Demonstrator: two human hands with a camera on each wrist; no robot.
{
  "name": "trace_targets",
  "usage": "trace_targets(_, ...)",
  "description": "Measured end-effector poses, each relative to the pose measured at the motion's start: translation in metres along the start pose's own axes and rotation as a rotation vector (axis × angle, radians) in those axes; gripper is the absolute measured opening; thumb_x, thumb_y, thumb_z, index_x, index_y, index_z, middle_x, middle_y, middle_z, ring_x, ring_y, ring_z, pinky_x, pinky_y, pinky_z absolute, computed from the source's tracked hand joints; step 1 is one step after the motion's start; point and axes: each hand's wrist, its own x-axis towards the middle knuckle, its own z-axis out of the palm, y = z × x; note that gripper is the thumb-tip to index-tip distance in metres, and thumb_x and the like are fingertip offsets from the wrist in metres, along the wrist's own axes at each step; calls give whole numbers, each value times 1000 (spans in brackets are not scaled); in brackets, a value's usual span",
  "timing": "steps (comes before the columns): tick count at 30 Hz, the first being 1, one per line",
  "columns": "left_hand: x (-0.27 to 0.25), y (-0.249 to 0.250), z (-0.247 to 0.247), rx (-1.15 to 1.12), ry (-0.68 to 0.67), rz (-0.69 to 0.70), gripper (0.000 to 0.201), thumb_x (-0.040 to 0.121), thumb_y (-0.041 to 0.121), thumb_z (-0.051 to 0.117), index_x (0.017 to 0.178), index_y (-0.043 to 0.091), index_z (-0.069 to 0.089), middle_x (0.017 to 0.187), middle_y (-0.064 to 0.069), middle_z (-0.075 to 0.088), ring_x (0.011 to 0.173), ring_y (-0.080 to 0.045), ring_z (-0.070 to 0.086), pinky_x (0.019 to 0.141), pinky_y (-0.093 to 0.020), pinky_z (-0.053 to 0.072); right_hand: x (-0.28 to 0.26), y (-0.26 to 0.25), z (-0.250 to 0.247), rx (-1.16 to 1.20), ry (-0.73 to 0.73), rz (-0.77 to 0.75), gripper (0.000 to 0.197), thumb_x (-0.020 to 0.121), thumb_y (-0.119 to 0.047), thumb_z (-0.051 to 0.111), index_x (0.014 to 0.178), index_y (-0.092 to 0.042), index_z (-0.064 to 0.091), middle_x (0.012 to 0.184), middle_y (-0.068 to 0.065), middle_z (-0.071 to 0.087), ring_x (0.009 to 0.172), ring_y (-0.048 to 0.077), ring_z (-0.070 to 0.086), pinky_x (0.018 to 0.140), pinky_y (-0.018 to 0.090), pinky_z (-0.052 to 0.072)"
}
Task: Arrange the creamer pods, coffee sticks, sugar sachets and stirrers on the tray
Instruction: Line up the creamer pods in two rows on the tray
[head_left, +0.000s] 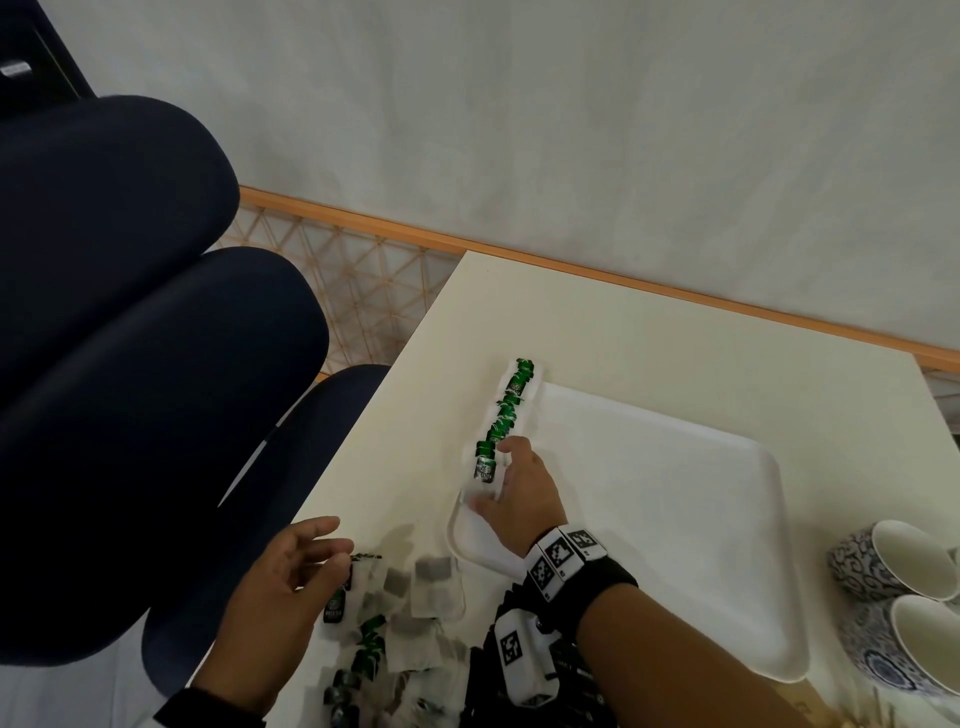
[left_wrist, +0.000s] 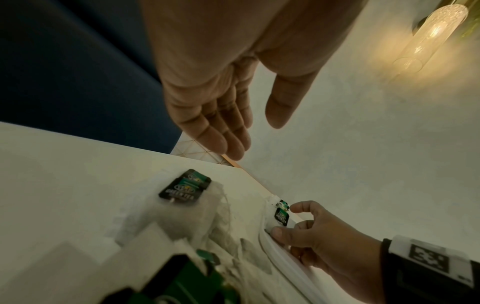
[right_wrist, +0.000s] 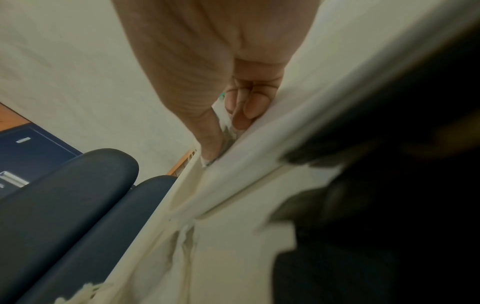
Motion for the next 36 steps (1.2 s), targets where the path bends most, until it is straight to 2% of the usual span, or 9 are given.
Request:
trace_targets(6, -1, 0, -1, 5, 9, 3, 30, 87, 13, 65, 106, 36, 60, 98, 14, 72, 97, -16, 66, 93, -43, 49, 2, -4, 2, -48, 1, 21, 66, 78, -28, 73, 129, -24, 32, 118, 6, 51, 101, 22, 55, 83, 29, 46)
trace_targets(14, -3, -1, 0, 129, 35, 58, 28, 87, 15, 66, 102, 38, 60, 94, 9, 70, 92, -8, 63, 79, -26, 47, -15, -13, 0, -131, 146, -93, 60, 76, -29, 70, 127, -25, 38, 108, -2, 34, 76, 16, 47, 69, 24, 42)
trace_targets(18, -5, -3, 0, 340, 55, 115, 25, 87, 17, 65, 96, 40, 60, 96, 10, 61, 83, -8, 58, 69, -21, 42, -32, -21, 4, -296, -145, -445, 16, 84, -31, 62, 97, -23, 62, 93, -5, 53, 84, 15, 50, 75, 32, 48)
trace_targets(20, -6, -4, 0, 395, 49, 121, 26, 87, 14, 64, 92, 39, 60, 95, 10, 57, 79, -9, 57, 68, -22, 42, -39, -25, 9, -473, -295, -607, 13, 80, -27, 57, 81, -22, 68, 80, 0, 61, 79, 21, 50, 70, 36, 49)
trace_targets(24, -9, -5, -1, 425, 48, 122, 24, 87, 11, 62, 89, 35, 62, 93, 8, 55, 76, -9, 55, 66, -20, 40, -50, -36, 8, -776, -541, -648, 24, 84, -38, 62, 102, -23, 69, 102, 3, 63, 97, 26, 48, 79, 37, 38)
trace_targets(28, -12, -10, -6, 419, 64, 117, 25, 87, 9, 62, 88, 35, 62, 92, 8, 54, 74, -11, 55, 66, -22, 41, -58, -35, 11, -975, -547, -709, 42, 82, -44, 62, 117, -21, 60, 113, 6, 55, 104, 27, 44, 85, 42, 38)
trace_targets(31, -14, -15, -11, 433, 73, 94, 27, 86, 9, 62, 88, 36, 60, 92, 7, 54, 75, -12, 54, 66, -21, 41, -63, -37, 14, -1034, -511, -760, 27, 77, -40, 65, 96, -21, 64, 93, 3, 60, 89, 24, 51, 71, 37, 36)
trace_targets(34, -13, -23, -15, 443, 68, 37, 30, 84, 10, 64, 88, 38, 57, 93, 7, 55, 77, -12, 55, 68, -24, 42, -64, -32, 18, -1087, -491, -763, 25, 51, -41, 78, 60, -26, 61, 58, -6, 54, 57, 16, 51, 55, 28, 35)
trace_targets(36, -11, -29, -17, 461, 55, 2, 30, 82, 12, 67, 86, 39, 54, 94, 7, 56, 81, -12, 56, 71, -27, 42, -62, -25, 24, -1084, -437, -821, 26, 46, -38, 80, 55, -26, 59, 53, -7, 51, 52, 15, 49, 53, 28, 37)
